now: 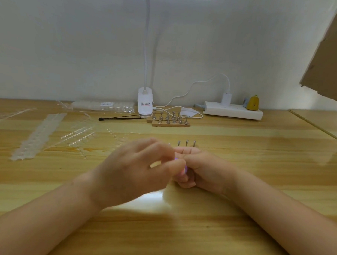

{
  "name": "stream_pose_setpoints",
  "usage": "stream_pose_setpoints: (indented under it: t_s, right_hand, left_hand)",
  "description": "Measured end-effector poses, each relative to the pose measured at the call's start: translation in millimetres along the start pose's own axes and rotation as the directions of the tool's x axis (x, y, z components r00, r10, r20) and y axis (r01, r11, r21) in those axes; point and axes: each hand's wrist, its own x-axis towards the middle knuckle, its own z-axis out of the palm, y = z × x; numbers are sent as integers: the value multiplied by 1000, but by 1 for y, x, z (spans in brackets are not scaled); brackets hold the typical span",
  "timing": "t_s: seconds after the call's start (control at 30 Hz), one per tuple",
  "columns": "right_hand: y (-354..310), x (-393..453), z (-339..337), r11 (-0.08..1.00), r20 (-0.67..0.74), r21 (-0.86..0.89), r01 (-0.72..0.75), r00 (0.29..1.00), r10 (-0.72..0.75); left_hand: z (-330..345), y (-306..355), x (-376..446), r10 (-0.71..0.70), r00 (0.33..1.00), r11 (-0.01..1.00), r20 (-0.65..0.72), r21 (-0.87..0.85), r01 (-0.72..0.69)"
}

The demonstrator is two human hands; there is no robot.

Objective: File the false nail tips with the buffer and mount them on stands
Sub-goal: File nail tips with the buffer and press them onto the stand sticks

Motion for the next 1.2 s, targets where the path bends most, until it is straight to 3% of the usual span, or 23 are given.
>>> stream_pose_setpoints:
  t_s: [0.13,0.2,0.33,0.6,0.93,1.2]
  right_hand:
    - [0,1,1,1000,-75,20,-12,997,14]
    - [0,2,3,997,-151,75,7,989,4]
    - [0,4,3,983,-308,179,44,951,14]
    - [1,4,7,983,-371,167,82,929,-15]
    - [7,4,8,985,-332,101,138,938,-98]
    - [6,3,4,984,-343,75,160,931,-126]
  left_hand:
    - [-5,-25,-13,-310,951,949,17,75,308]
    - [-5,-26,-15,-360,933,931,13,67,358]
    - [3,-15,-13,-337,941,941,29,44,336]
    - [6,-13,-14,-421,907,907,-11,-24,421]
    - [10,-8,-14,-500,866,851,0,-187,491]
    - [8,-3,-10,-438,899,863,23,-269,428]
